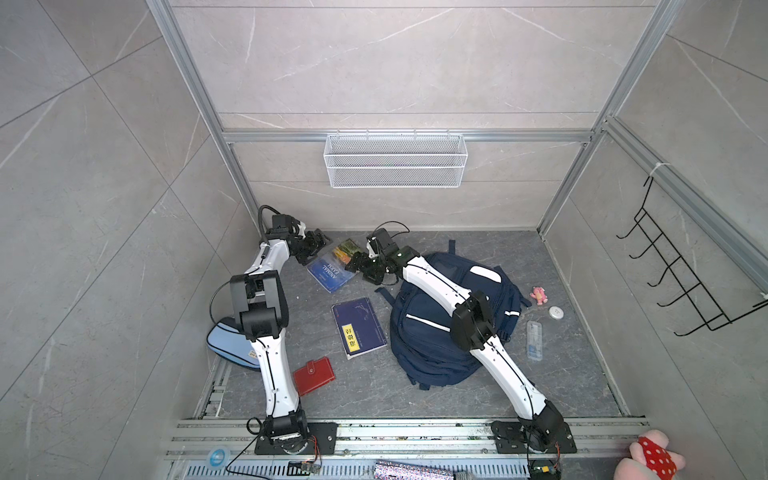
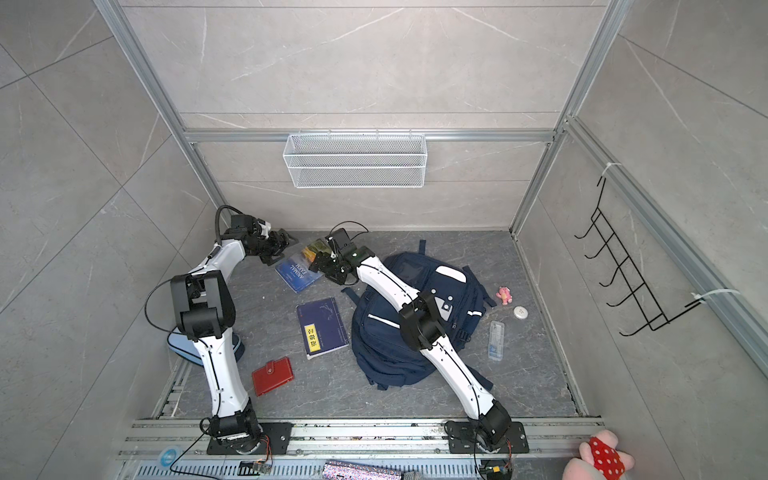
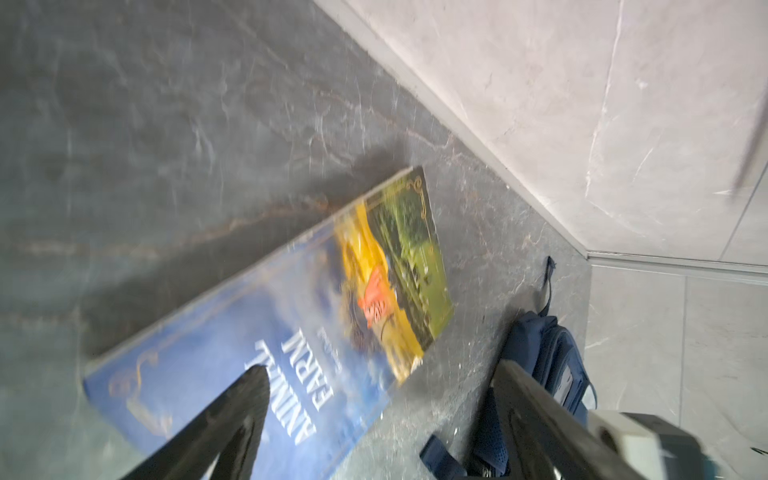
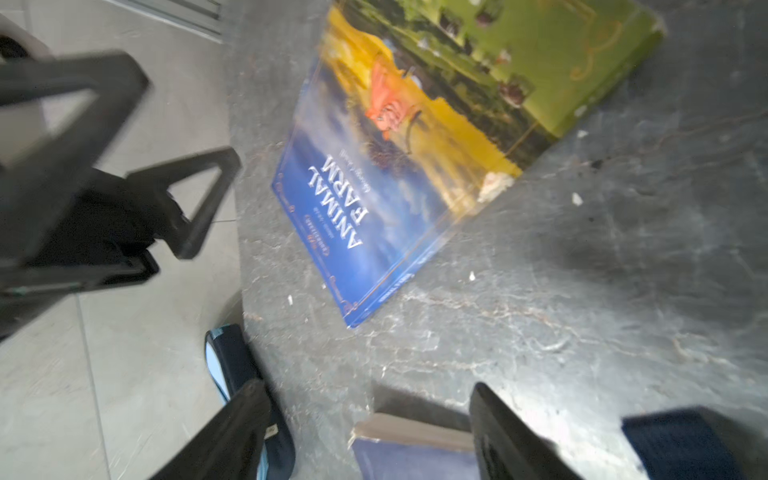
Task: Pack the student bag
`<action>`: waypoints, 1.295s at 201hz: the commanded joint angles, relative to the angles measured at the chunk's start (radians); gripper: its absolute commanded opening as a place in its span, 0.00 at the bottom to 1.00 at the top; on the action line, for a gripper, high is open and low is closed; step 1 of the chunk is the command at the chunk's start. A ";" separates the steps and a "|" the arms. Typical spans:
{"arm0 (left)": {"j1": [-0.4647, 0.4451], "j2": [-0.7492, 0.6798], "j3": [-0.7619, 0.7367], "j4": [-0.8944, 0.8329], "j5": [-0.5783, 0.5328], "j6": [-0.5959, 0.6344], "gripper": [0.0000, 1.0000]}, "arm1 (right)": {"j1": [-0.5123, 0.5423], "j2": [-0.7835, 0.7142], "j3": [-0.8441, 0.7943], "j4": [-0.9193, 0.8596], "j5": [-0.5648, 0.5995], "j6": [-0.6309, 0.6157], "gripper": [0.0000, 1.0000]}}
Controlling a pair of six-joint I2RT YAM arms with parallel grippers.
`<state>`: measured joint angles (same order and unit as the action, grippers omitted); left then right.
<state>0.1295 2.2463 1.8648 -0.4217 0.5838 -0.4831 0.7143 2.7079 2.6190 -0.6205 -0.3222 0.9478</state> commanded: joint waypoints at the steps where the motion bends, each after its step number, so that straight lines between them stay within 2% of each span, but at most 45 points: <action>1: 0.018 0.028 0.021 0.115 0.090 -0.072 0.87 | 0.010 0.035 0.036 0.034 0.051 0.036 0.79; 43: 0.022 0.148 0.127 0.123 0.123 -0.133 0.87 | 0.010 0.082 0.048 0.076 0.057 0.069 0.79; 69: 0.021 0.182 0.124 0.177 0.158 -0.192 0.87 | 0.009 0.090 0.006 0.130 0.042 0.079 0.79; 156: 0.008 0.111 -0.087 0.264 0.160 -0.227 0.88 | -0.015 0.107 -0.064 0.160 0.031 0.087 0.79; 196: -0.030 0.030 -0.216 0.246 0.098 -0.197 0.88 | -0.042 0.119 -0.081 0.171 0.036 0.103 0.78; 236: -0.092 -0.012 -0.309 0.238 0.079 -0.185 0.81 | -0.054 0.126 -0.095 0.189 0.015 0.093 0.78; 260: -0.123 -0.034 -0.371 0.265 0.076 -0.205 0.72 | -0.058 0.100 -0.144 0.219 -0.023 0.058 0.75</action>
<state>0.0597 2.2452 1.5597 -0.1169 0.6559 -0.6781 0.6449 2.7899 2.5473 -0.3927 -0.3077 1.0382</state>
